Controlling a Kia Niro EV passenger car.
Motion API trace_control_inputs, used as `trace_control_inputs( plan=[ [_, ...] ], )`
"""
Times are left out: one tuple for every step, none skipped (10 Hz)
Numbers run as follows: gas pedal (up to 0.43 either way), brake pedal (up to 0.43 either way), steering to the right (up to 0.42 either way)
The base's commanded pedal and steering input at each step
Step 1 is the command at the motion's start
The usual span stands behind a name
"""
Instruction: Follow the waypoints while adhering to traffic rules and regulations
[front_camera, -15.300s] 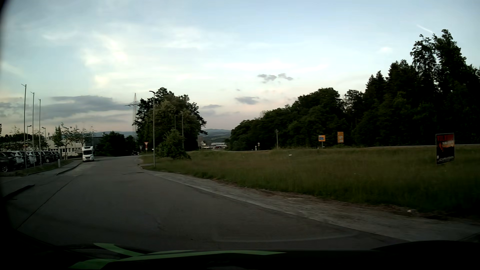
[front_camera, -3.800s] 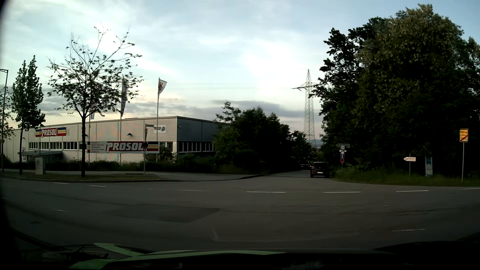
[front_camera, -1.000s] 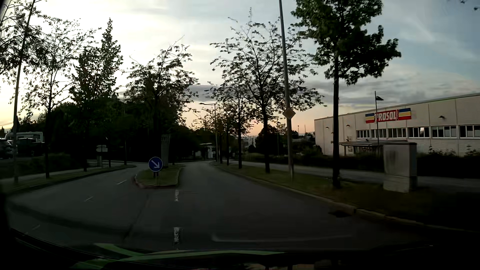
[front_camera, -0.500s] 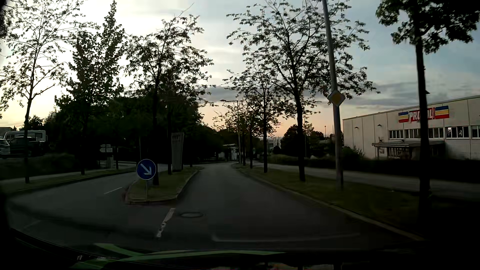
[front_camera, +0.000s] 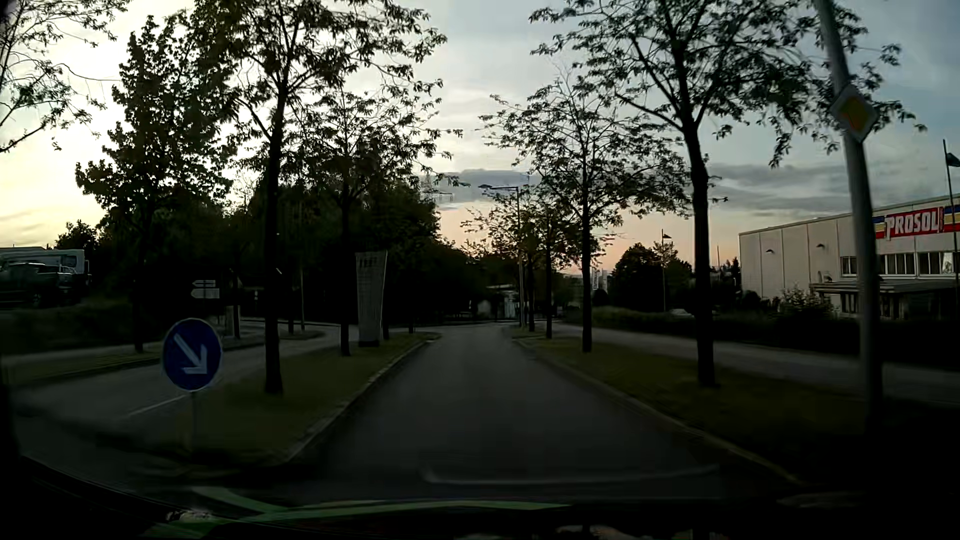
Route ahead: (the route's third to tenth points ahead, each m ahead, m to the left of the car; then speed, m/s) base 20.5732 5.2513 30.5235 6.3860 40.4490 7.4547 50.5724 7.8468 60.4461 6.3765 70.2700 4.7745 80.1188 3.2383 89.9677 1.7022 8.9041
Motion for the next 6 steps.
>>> trace_control_inputs(
  plan=[
    [0.118,0.0,-0.069],
    [0.118,0.0,-0.06],
    [0.11,0.0,-0.051],
    [0.11,0.0,-0.042],
    [0.11,0.0,-0.035],
    [0.11,0.0,-0.028]
  ],
)
